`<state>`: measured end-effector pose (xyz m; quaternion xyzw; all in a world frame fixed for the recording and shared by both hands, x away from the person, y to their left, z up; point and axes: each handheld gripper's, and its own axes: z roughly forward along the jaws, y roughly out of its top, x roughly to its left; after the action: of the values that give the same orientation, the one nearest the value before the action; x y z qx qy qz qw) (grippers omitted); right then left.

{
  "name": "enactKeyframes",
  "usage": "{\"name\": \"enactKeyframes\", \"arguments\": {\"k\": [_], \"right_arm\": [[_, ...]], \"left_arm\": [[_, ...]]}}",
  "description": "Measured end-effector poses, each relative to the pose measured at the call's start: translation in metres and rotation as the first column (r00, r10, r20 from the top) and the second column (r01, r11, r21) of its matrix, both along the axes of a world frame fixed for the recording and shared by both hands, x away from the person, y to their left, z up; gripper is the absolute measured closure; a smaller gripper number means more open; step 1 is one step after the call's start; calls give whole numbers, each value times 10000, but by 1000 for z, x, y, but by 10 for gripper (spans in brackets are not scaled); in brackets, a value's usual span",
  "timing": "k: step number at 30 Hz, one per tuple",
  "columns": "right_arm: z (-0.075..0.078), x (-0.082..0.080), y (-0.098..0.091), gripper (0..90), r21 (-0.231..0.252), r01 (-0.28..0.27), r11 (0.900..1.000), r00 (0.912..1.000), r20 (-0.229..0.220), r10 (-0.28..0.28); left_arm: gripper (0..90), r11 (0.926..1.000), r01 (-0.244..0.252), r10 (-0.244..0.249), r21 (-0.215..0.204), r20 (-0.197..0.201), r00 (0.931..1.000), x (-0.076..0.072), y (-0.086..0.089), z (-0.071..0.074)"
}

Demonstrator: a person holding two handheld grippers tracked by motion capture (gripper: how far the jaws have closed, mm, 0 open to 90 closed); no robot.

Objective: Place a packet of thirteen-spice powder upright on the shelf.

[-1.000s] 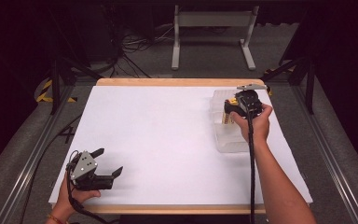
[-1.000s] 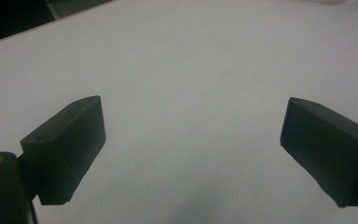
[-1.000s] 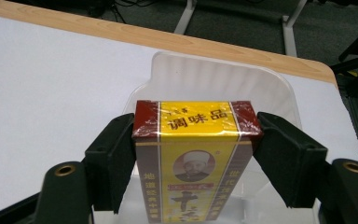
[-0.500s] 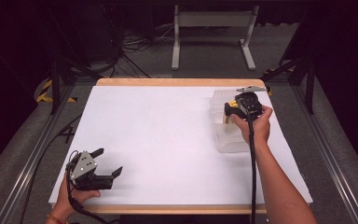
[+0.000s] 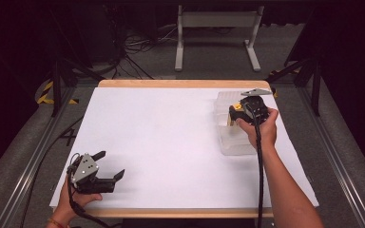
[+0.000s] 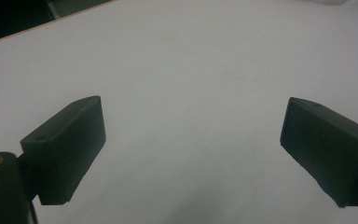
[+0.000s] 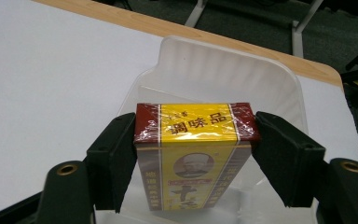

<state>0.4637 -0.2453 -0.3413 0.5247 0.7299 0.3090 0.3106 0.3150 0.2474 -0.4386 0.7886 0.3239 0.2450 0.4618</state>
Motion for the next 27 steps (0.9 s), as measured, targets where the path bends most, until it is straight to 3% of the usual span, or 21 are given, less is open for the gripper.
{"name": "enactKeyframes", "arguments": {"k": [5, 27], "right_arm": [[1, 0, -4, 320, 152, 135, 9998, 9996, -252, -131], [4, -8, -6, 255, -306, -433, 9986, 9985, -341, 423]], "left_arm": [[73, 10000, -6, 6, -32, 51, 10000, 0, 1, 1], [73, 10000, 50, -50, -56, 11, 10000, 0, 0, 0]]}}
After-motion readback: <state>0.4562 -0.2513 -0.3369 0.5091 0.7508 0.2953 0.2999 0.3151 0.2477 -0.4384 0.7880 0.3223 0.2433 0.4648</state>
